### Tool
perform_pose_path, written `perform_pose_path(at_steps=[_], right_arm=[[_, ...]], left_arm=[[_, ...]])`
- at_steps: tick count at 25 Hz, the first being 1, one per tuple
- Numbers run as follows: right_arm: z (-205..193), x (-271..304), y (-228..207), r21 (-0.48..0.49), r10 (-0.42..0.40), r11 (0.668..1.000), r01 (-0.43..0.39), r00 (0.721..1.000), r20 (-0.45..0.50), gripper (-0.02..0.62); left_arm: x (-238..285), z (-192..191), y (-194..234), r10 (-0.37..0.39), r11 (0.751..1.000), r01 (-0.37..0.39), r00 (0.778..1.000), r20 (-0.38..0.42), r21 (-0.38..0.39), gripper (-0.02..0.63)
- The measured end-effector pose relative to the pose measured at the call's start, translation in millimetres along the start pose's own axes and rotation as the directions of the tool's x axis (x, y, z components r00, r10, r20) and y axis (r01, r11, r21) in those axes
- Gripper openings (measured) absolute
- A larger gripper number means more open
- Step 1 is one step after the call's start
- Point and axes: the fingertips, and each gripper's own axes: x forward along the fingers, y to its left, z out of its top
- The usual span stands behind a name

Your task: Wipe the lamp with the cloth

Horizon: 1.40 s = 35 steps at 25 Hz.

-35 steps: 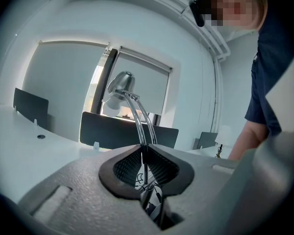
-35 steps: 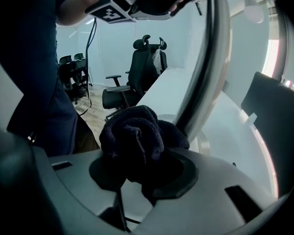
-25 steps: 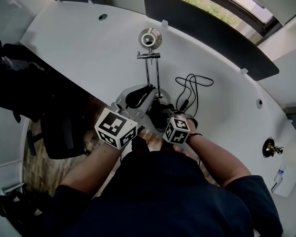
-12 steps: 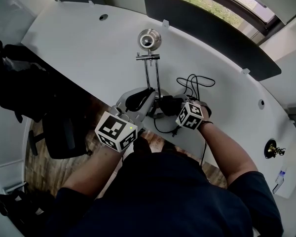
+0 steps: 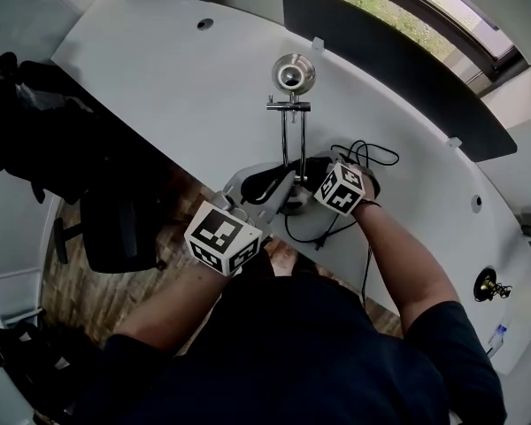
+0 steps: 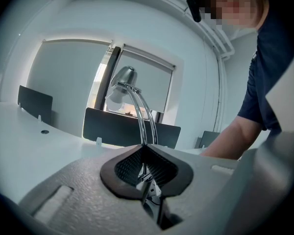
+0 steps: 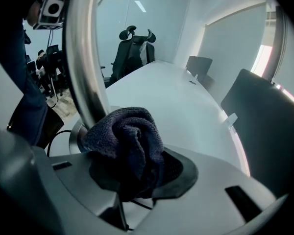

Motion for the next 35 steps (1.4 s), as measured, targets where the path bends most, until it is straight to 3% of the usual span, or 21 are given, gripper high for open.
perform_pose_path(at_steps=[6,12,19,23,30,35], right_arm=[[12.7,0.7,-14.6,0.078,-0.023,0.997,0.020,0.999,0.035,0.130],[19.6,-37.8,-23.3,0.153,-0.083,0.986,0.065,0.990,0.114,0.130],[31.0,-105.0,-12.4,0.335,-0.156,0.940,0.065,0.955,0.251,0.130],[54.1,-151.5,1.1,0.414,-0.188,0.910,0.025,0.914,0.358,0.130],[100.8,-221.9,28.0,0.464,-0.199,0.881,-0.089,0.820,0.537,0.130],[122.6,-251.1,39.1,0.463,-0.190,0.871,-0.165,0.755,0.627,0.130]], left_arm=[[-1.2,-0.8,-0.6,0.025,1.000,-0.024,0.999,-0.032,0.014,0.029],[-10.9,-5.6,-3.6,0.031,0.999,-0.029,0.997,-0.070,0.027,0.031],[-33.5,-15.8,-15.3,0.018,0.999,-0.013,0.994,-0.108,0.047,0.029],[-43.3,-14.8,-27.5,0.008,0.999,-0.004,0.996,-0.092,0.038,0.029],[-45.9,-6.1,-35.0,0.006,0.999,-0.005,0.999,-0.032,0.032,0.012],[-42.6,0.4,-51.7,-0.051,0.995,0.052,0.999,-0.018,0.084,0.008]])
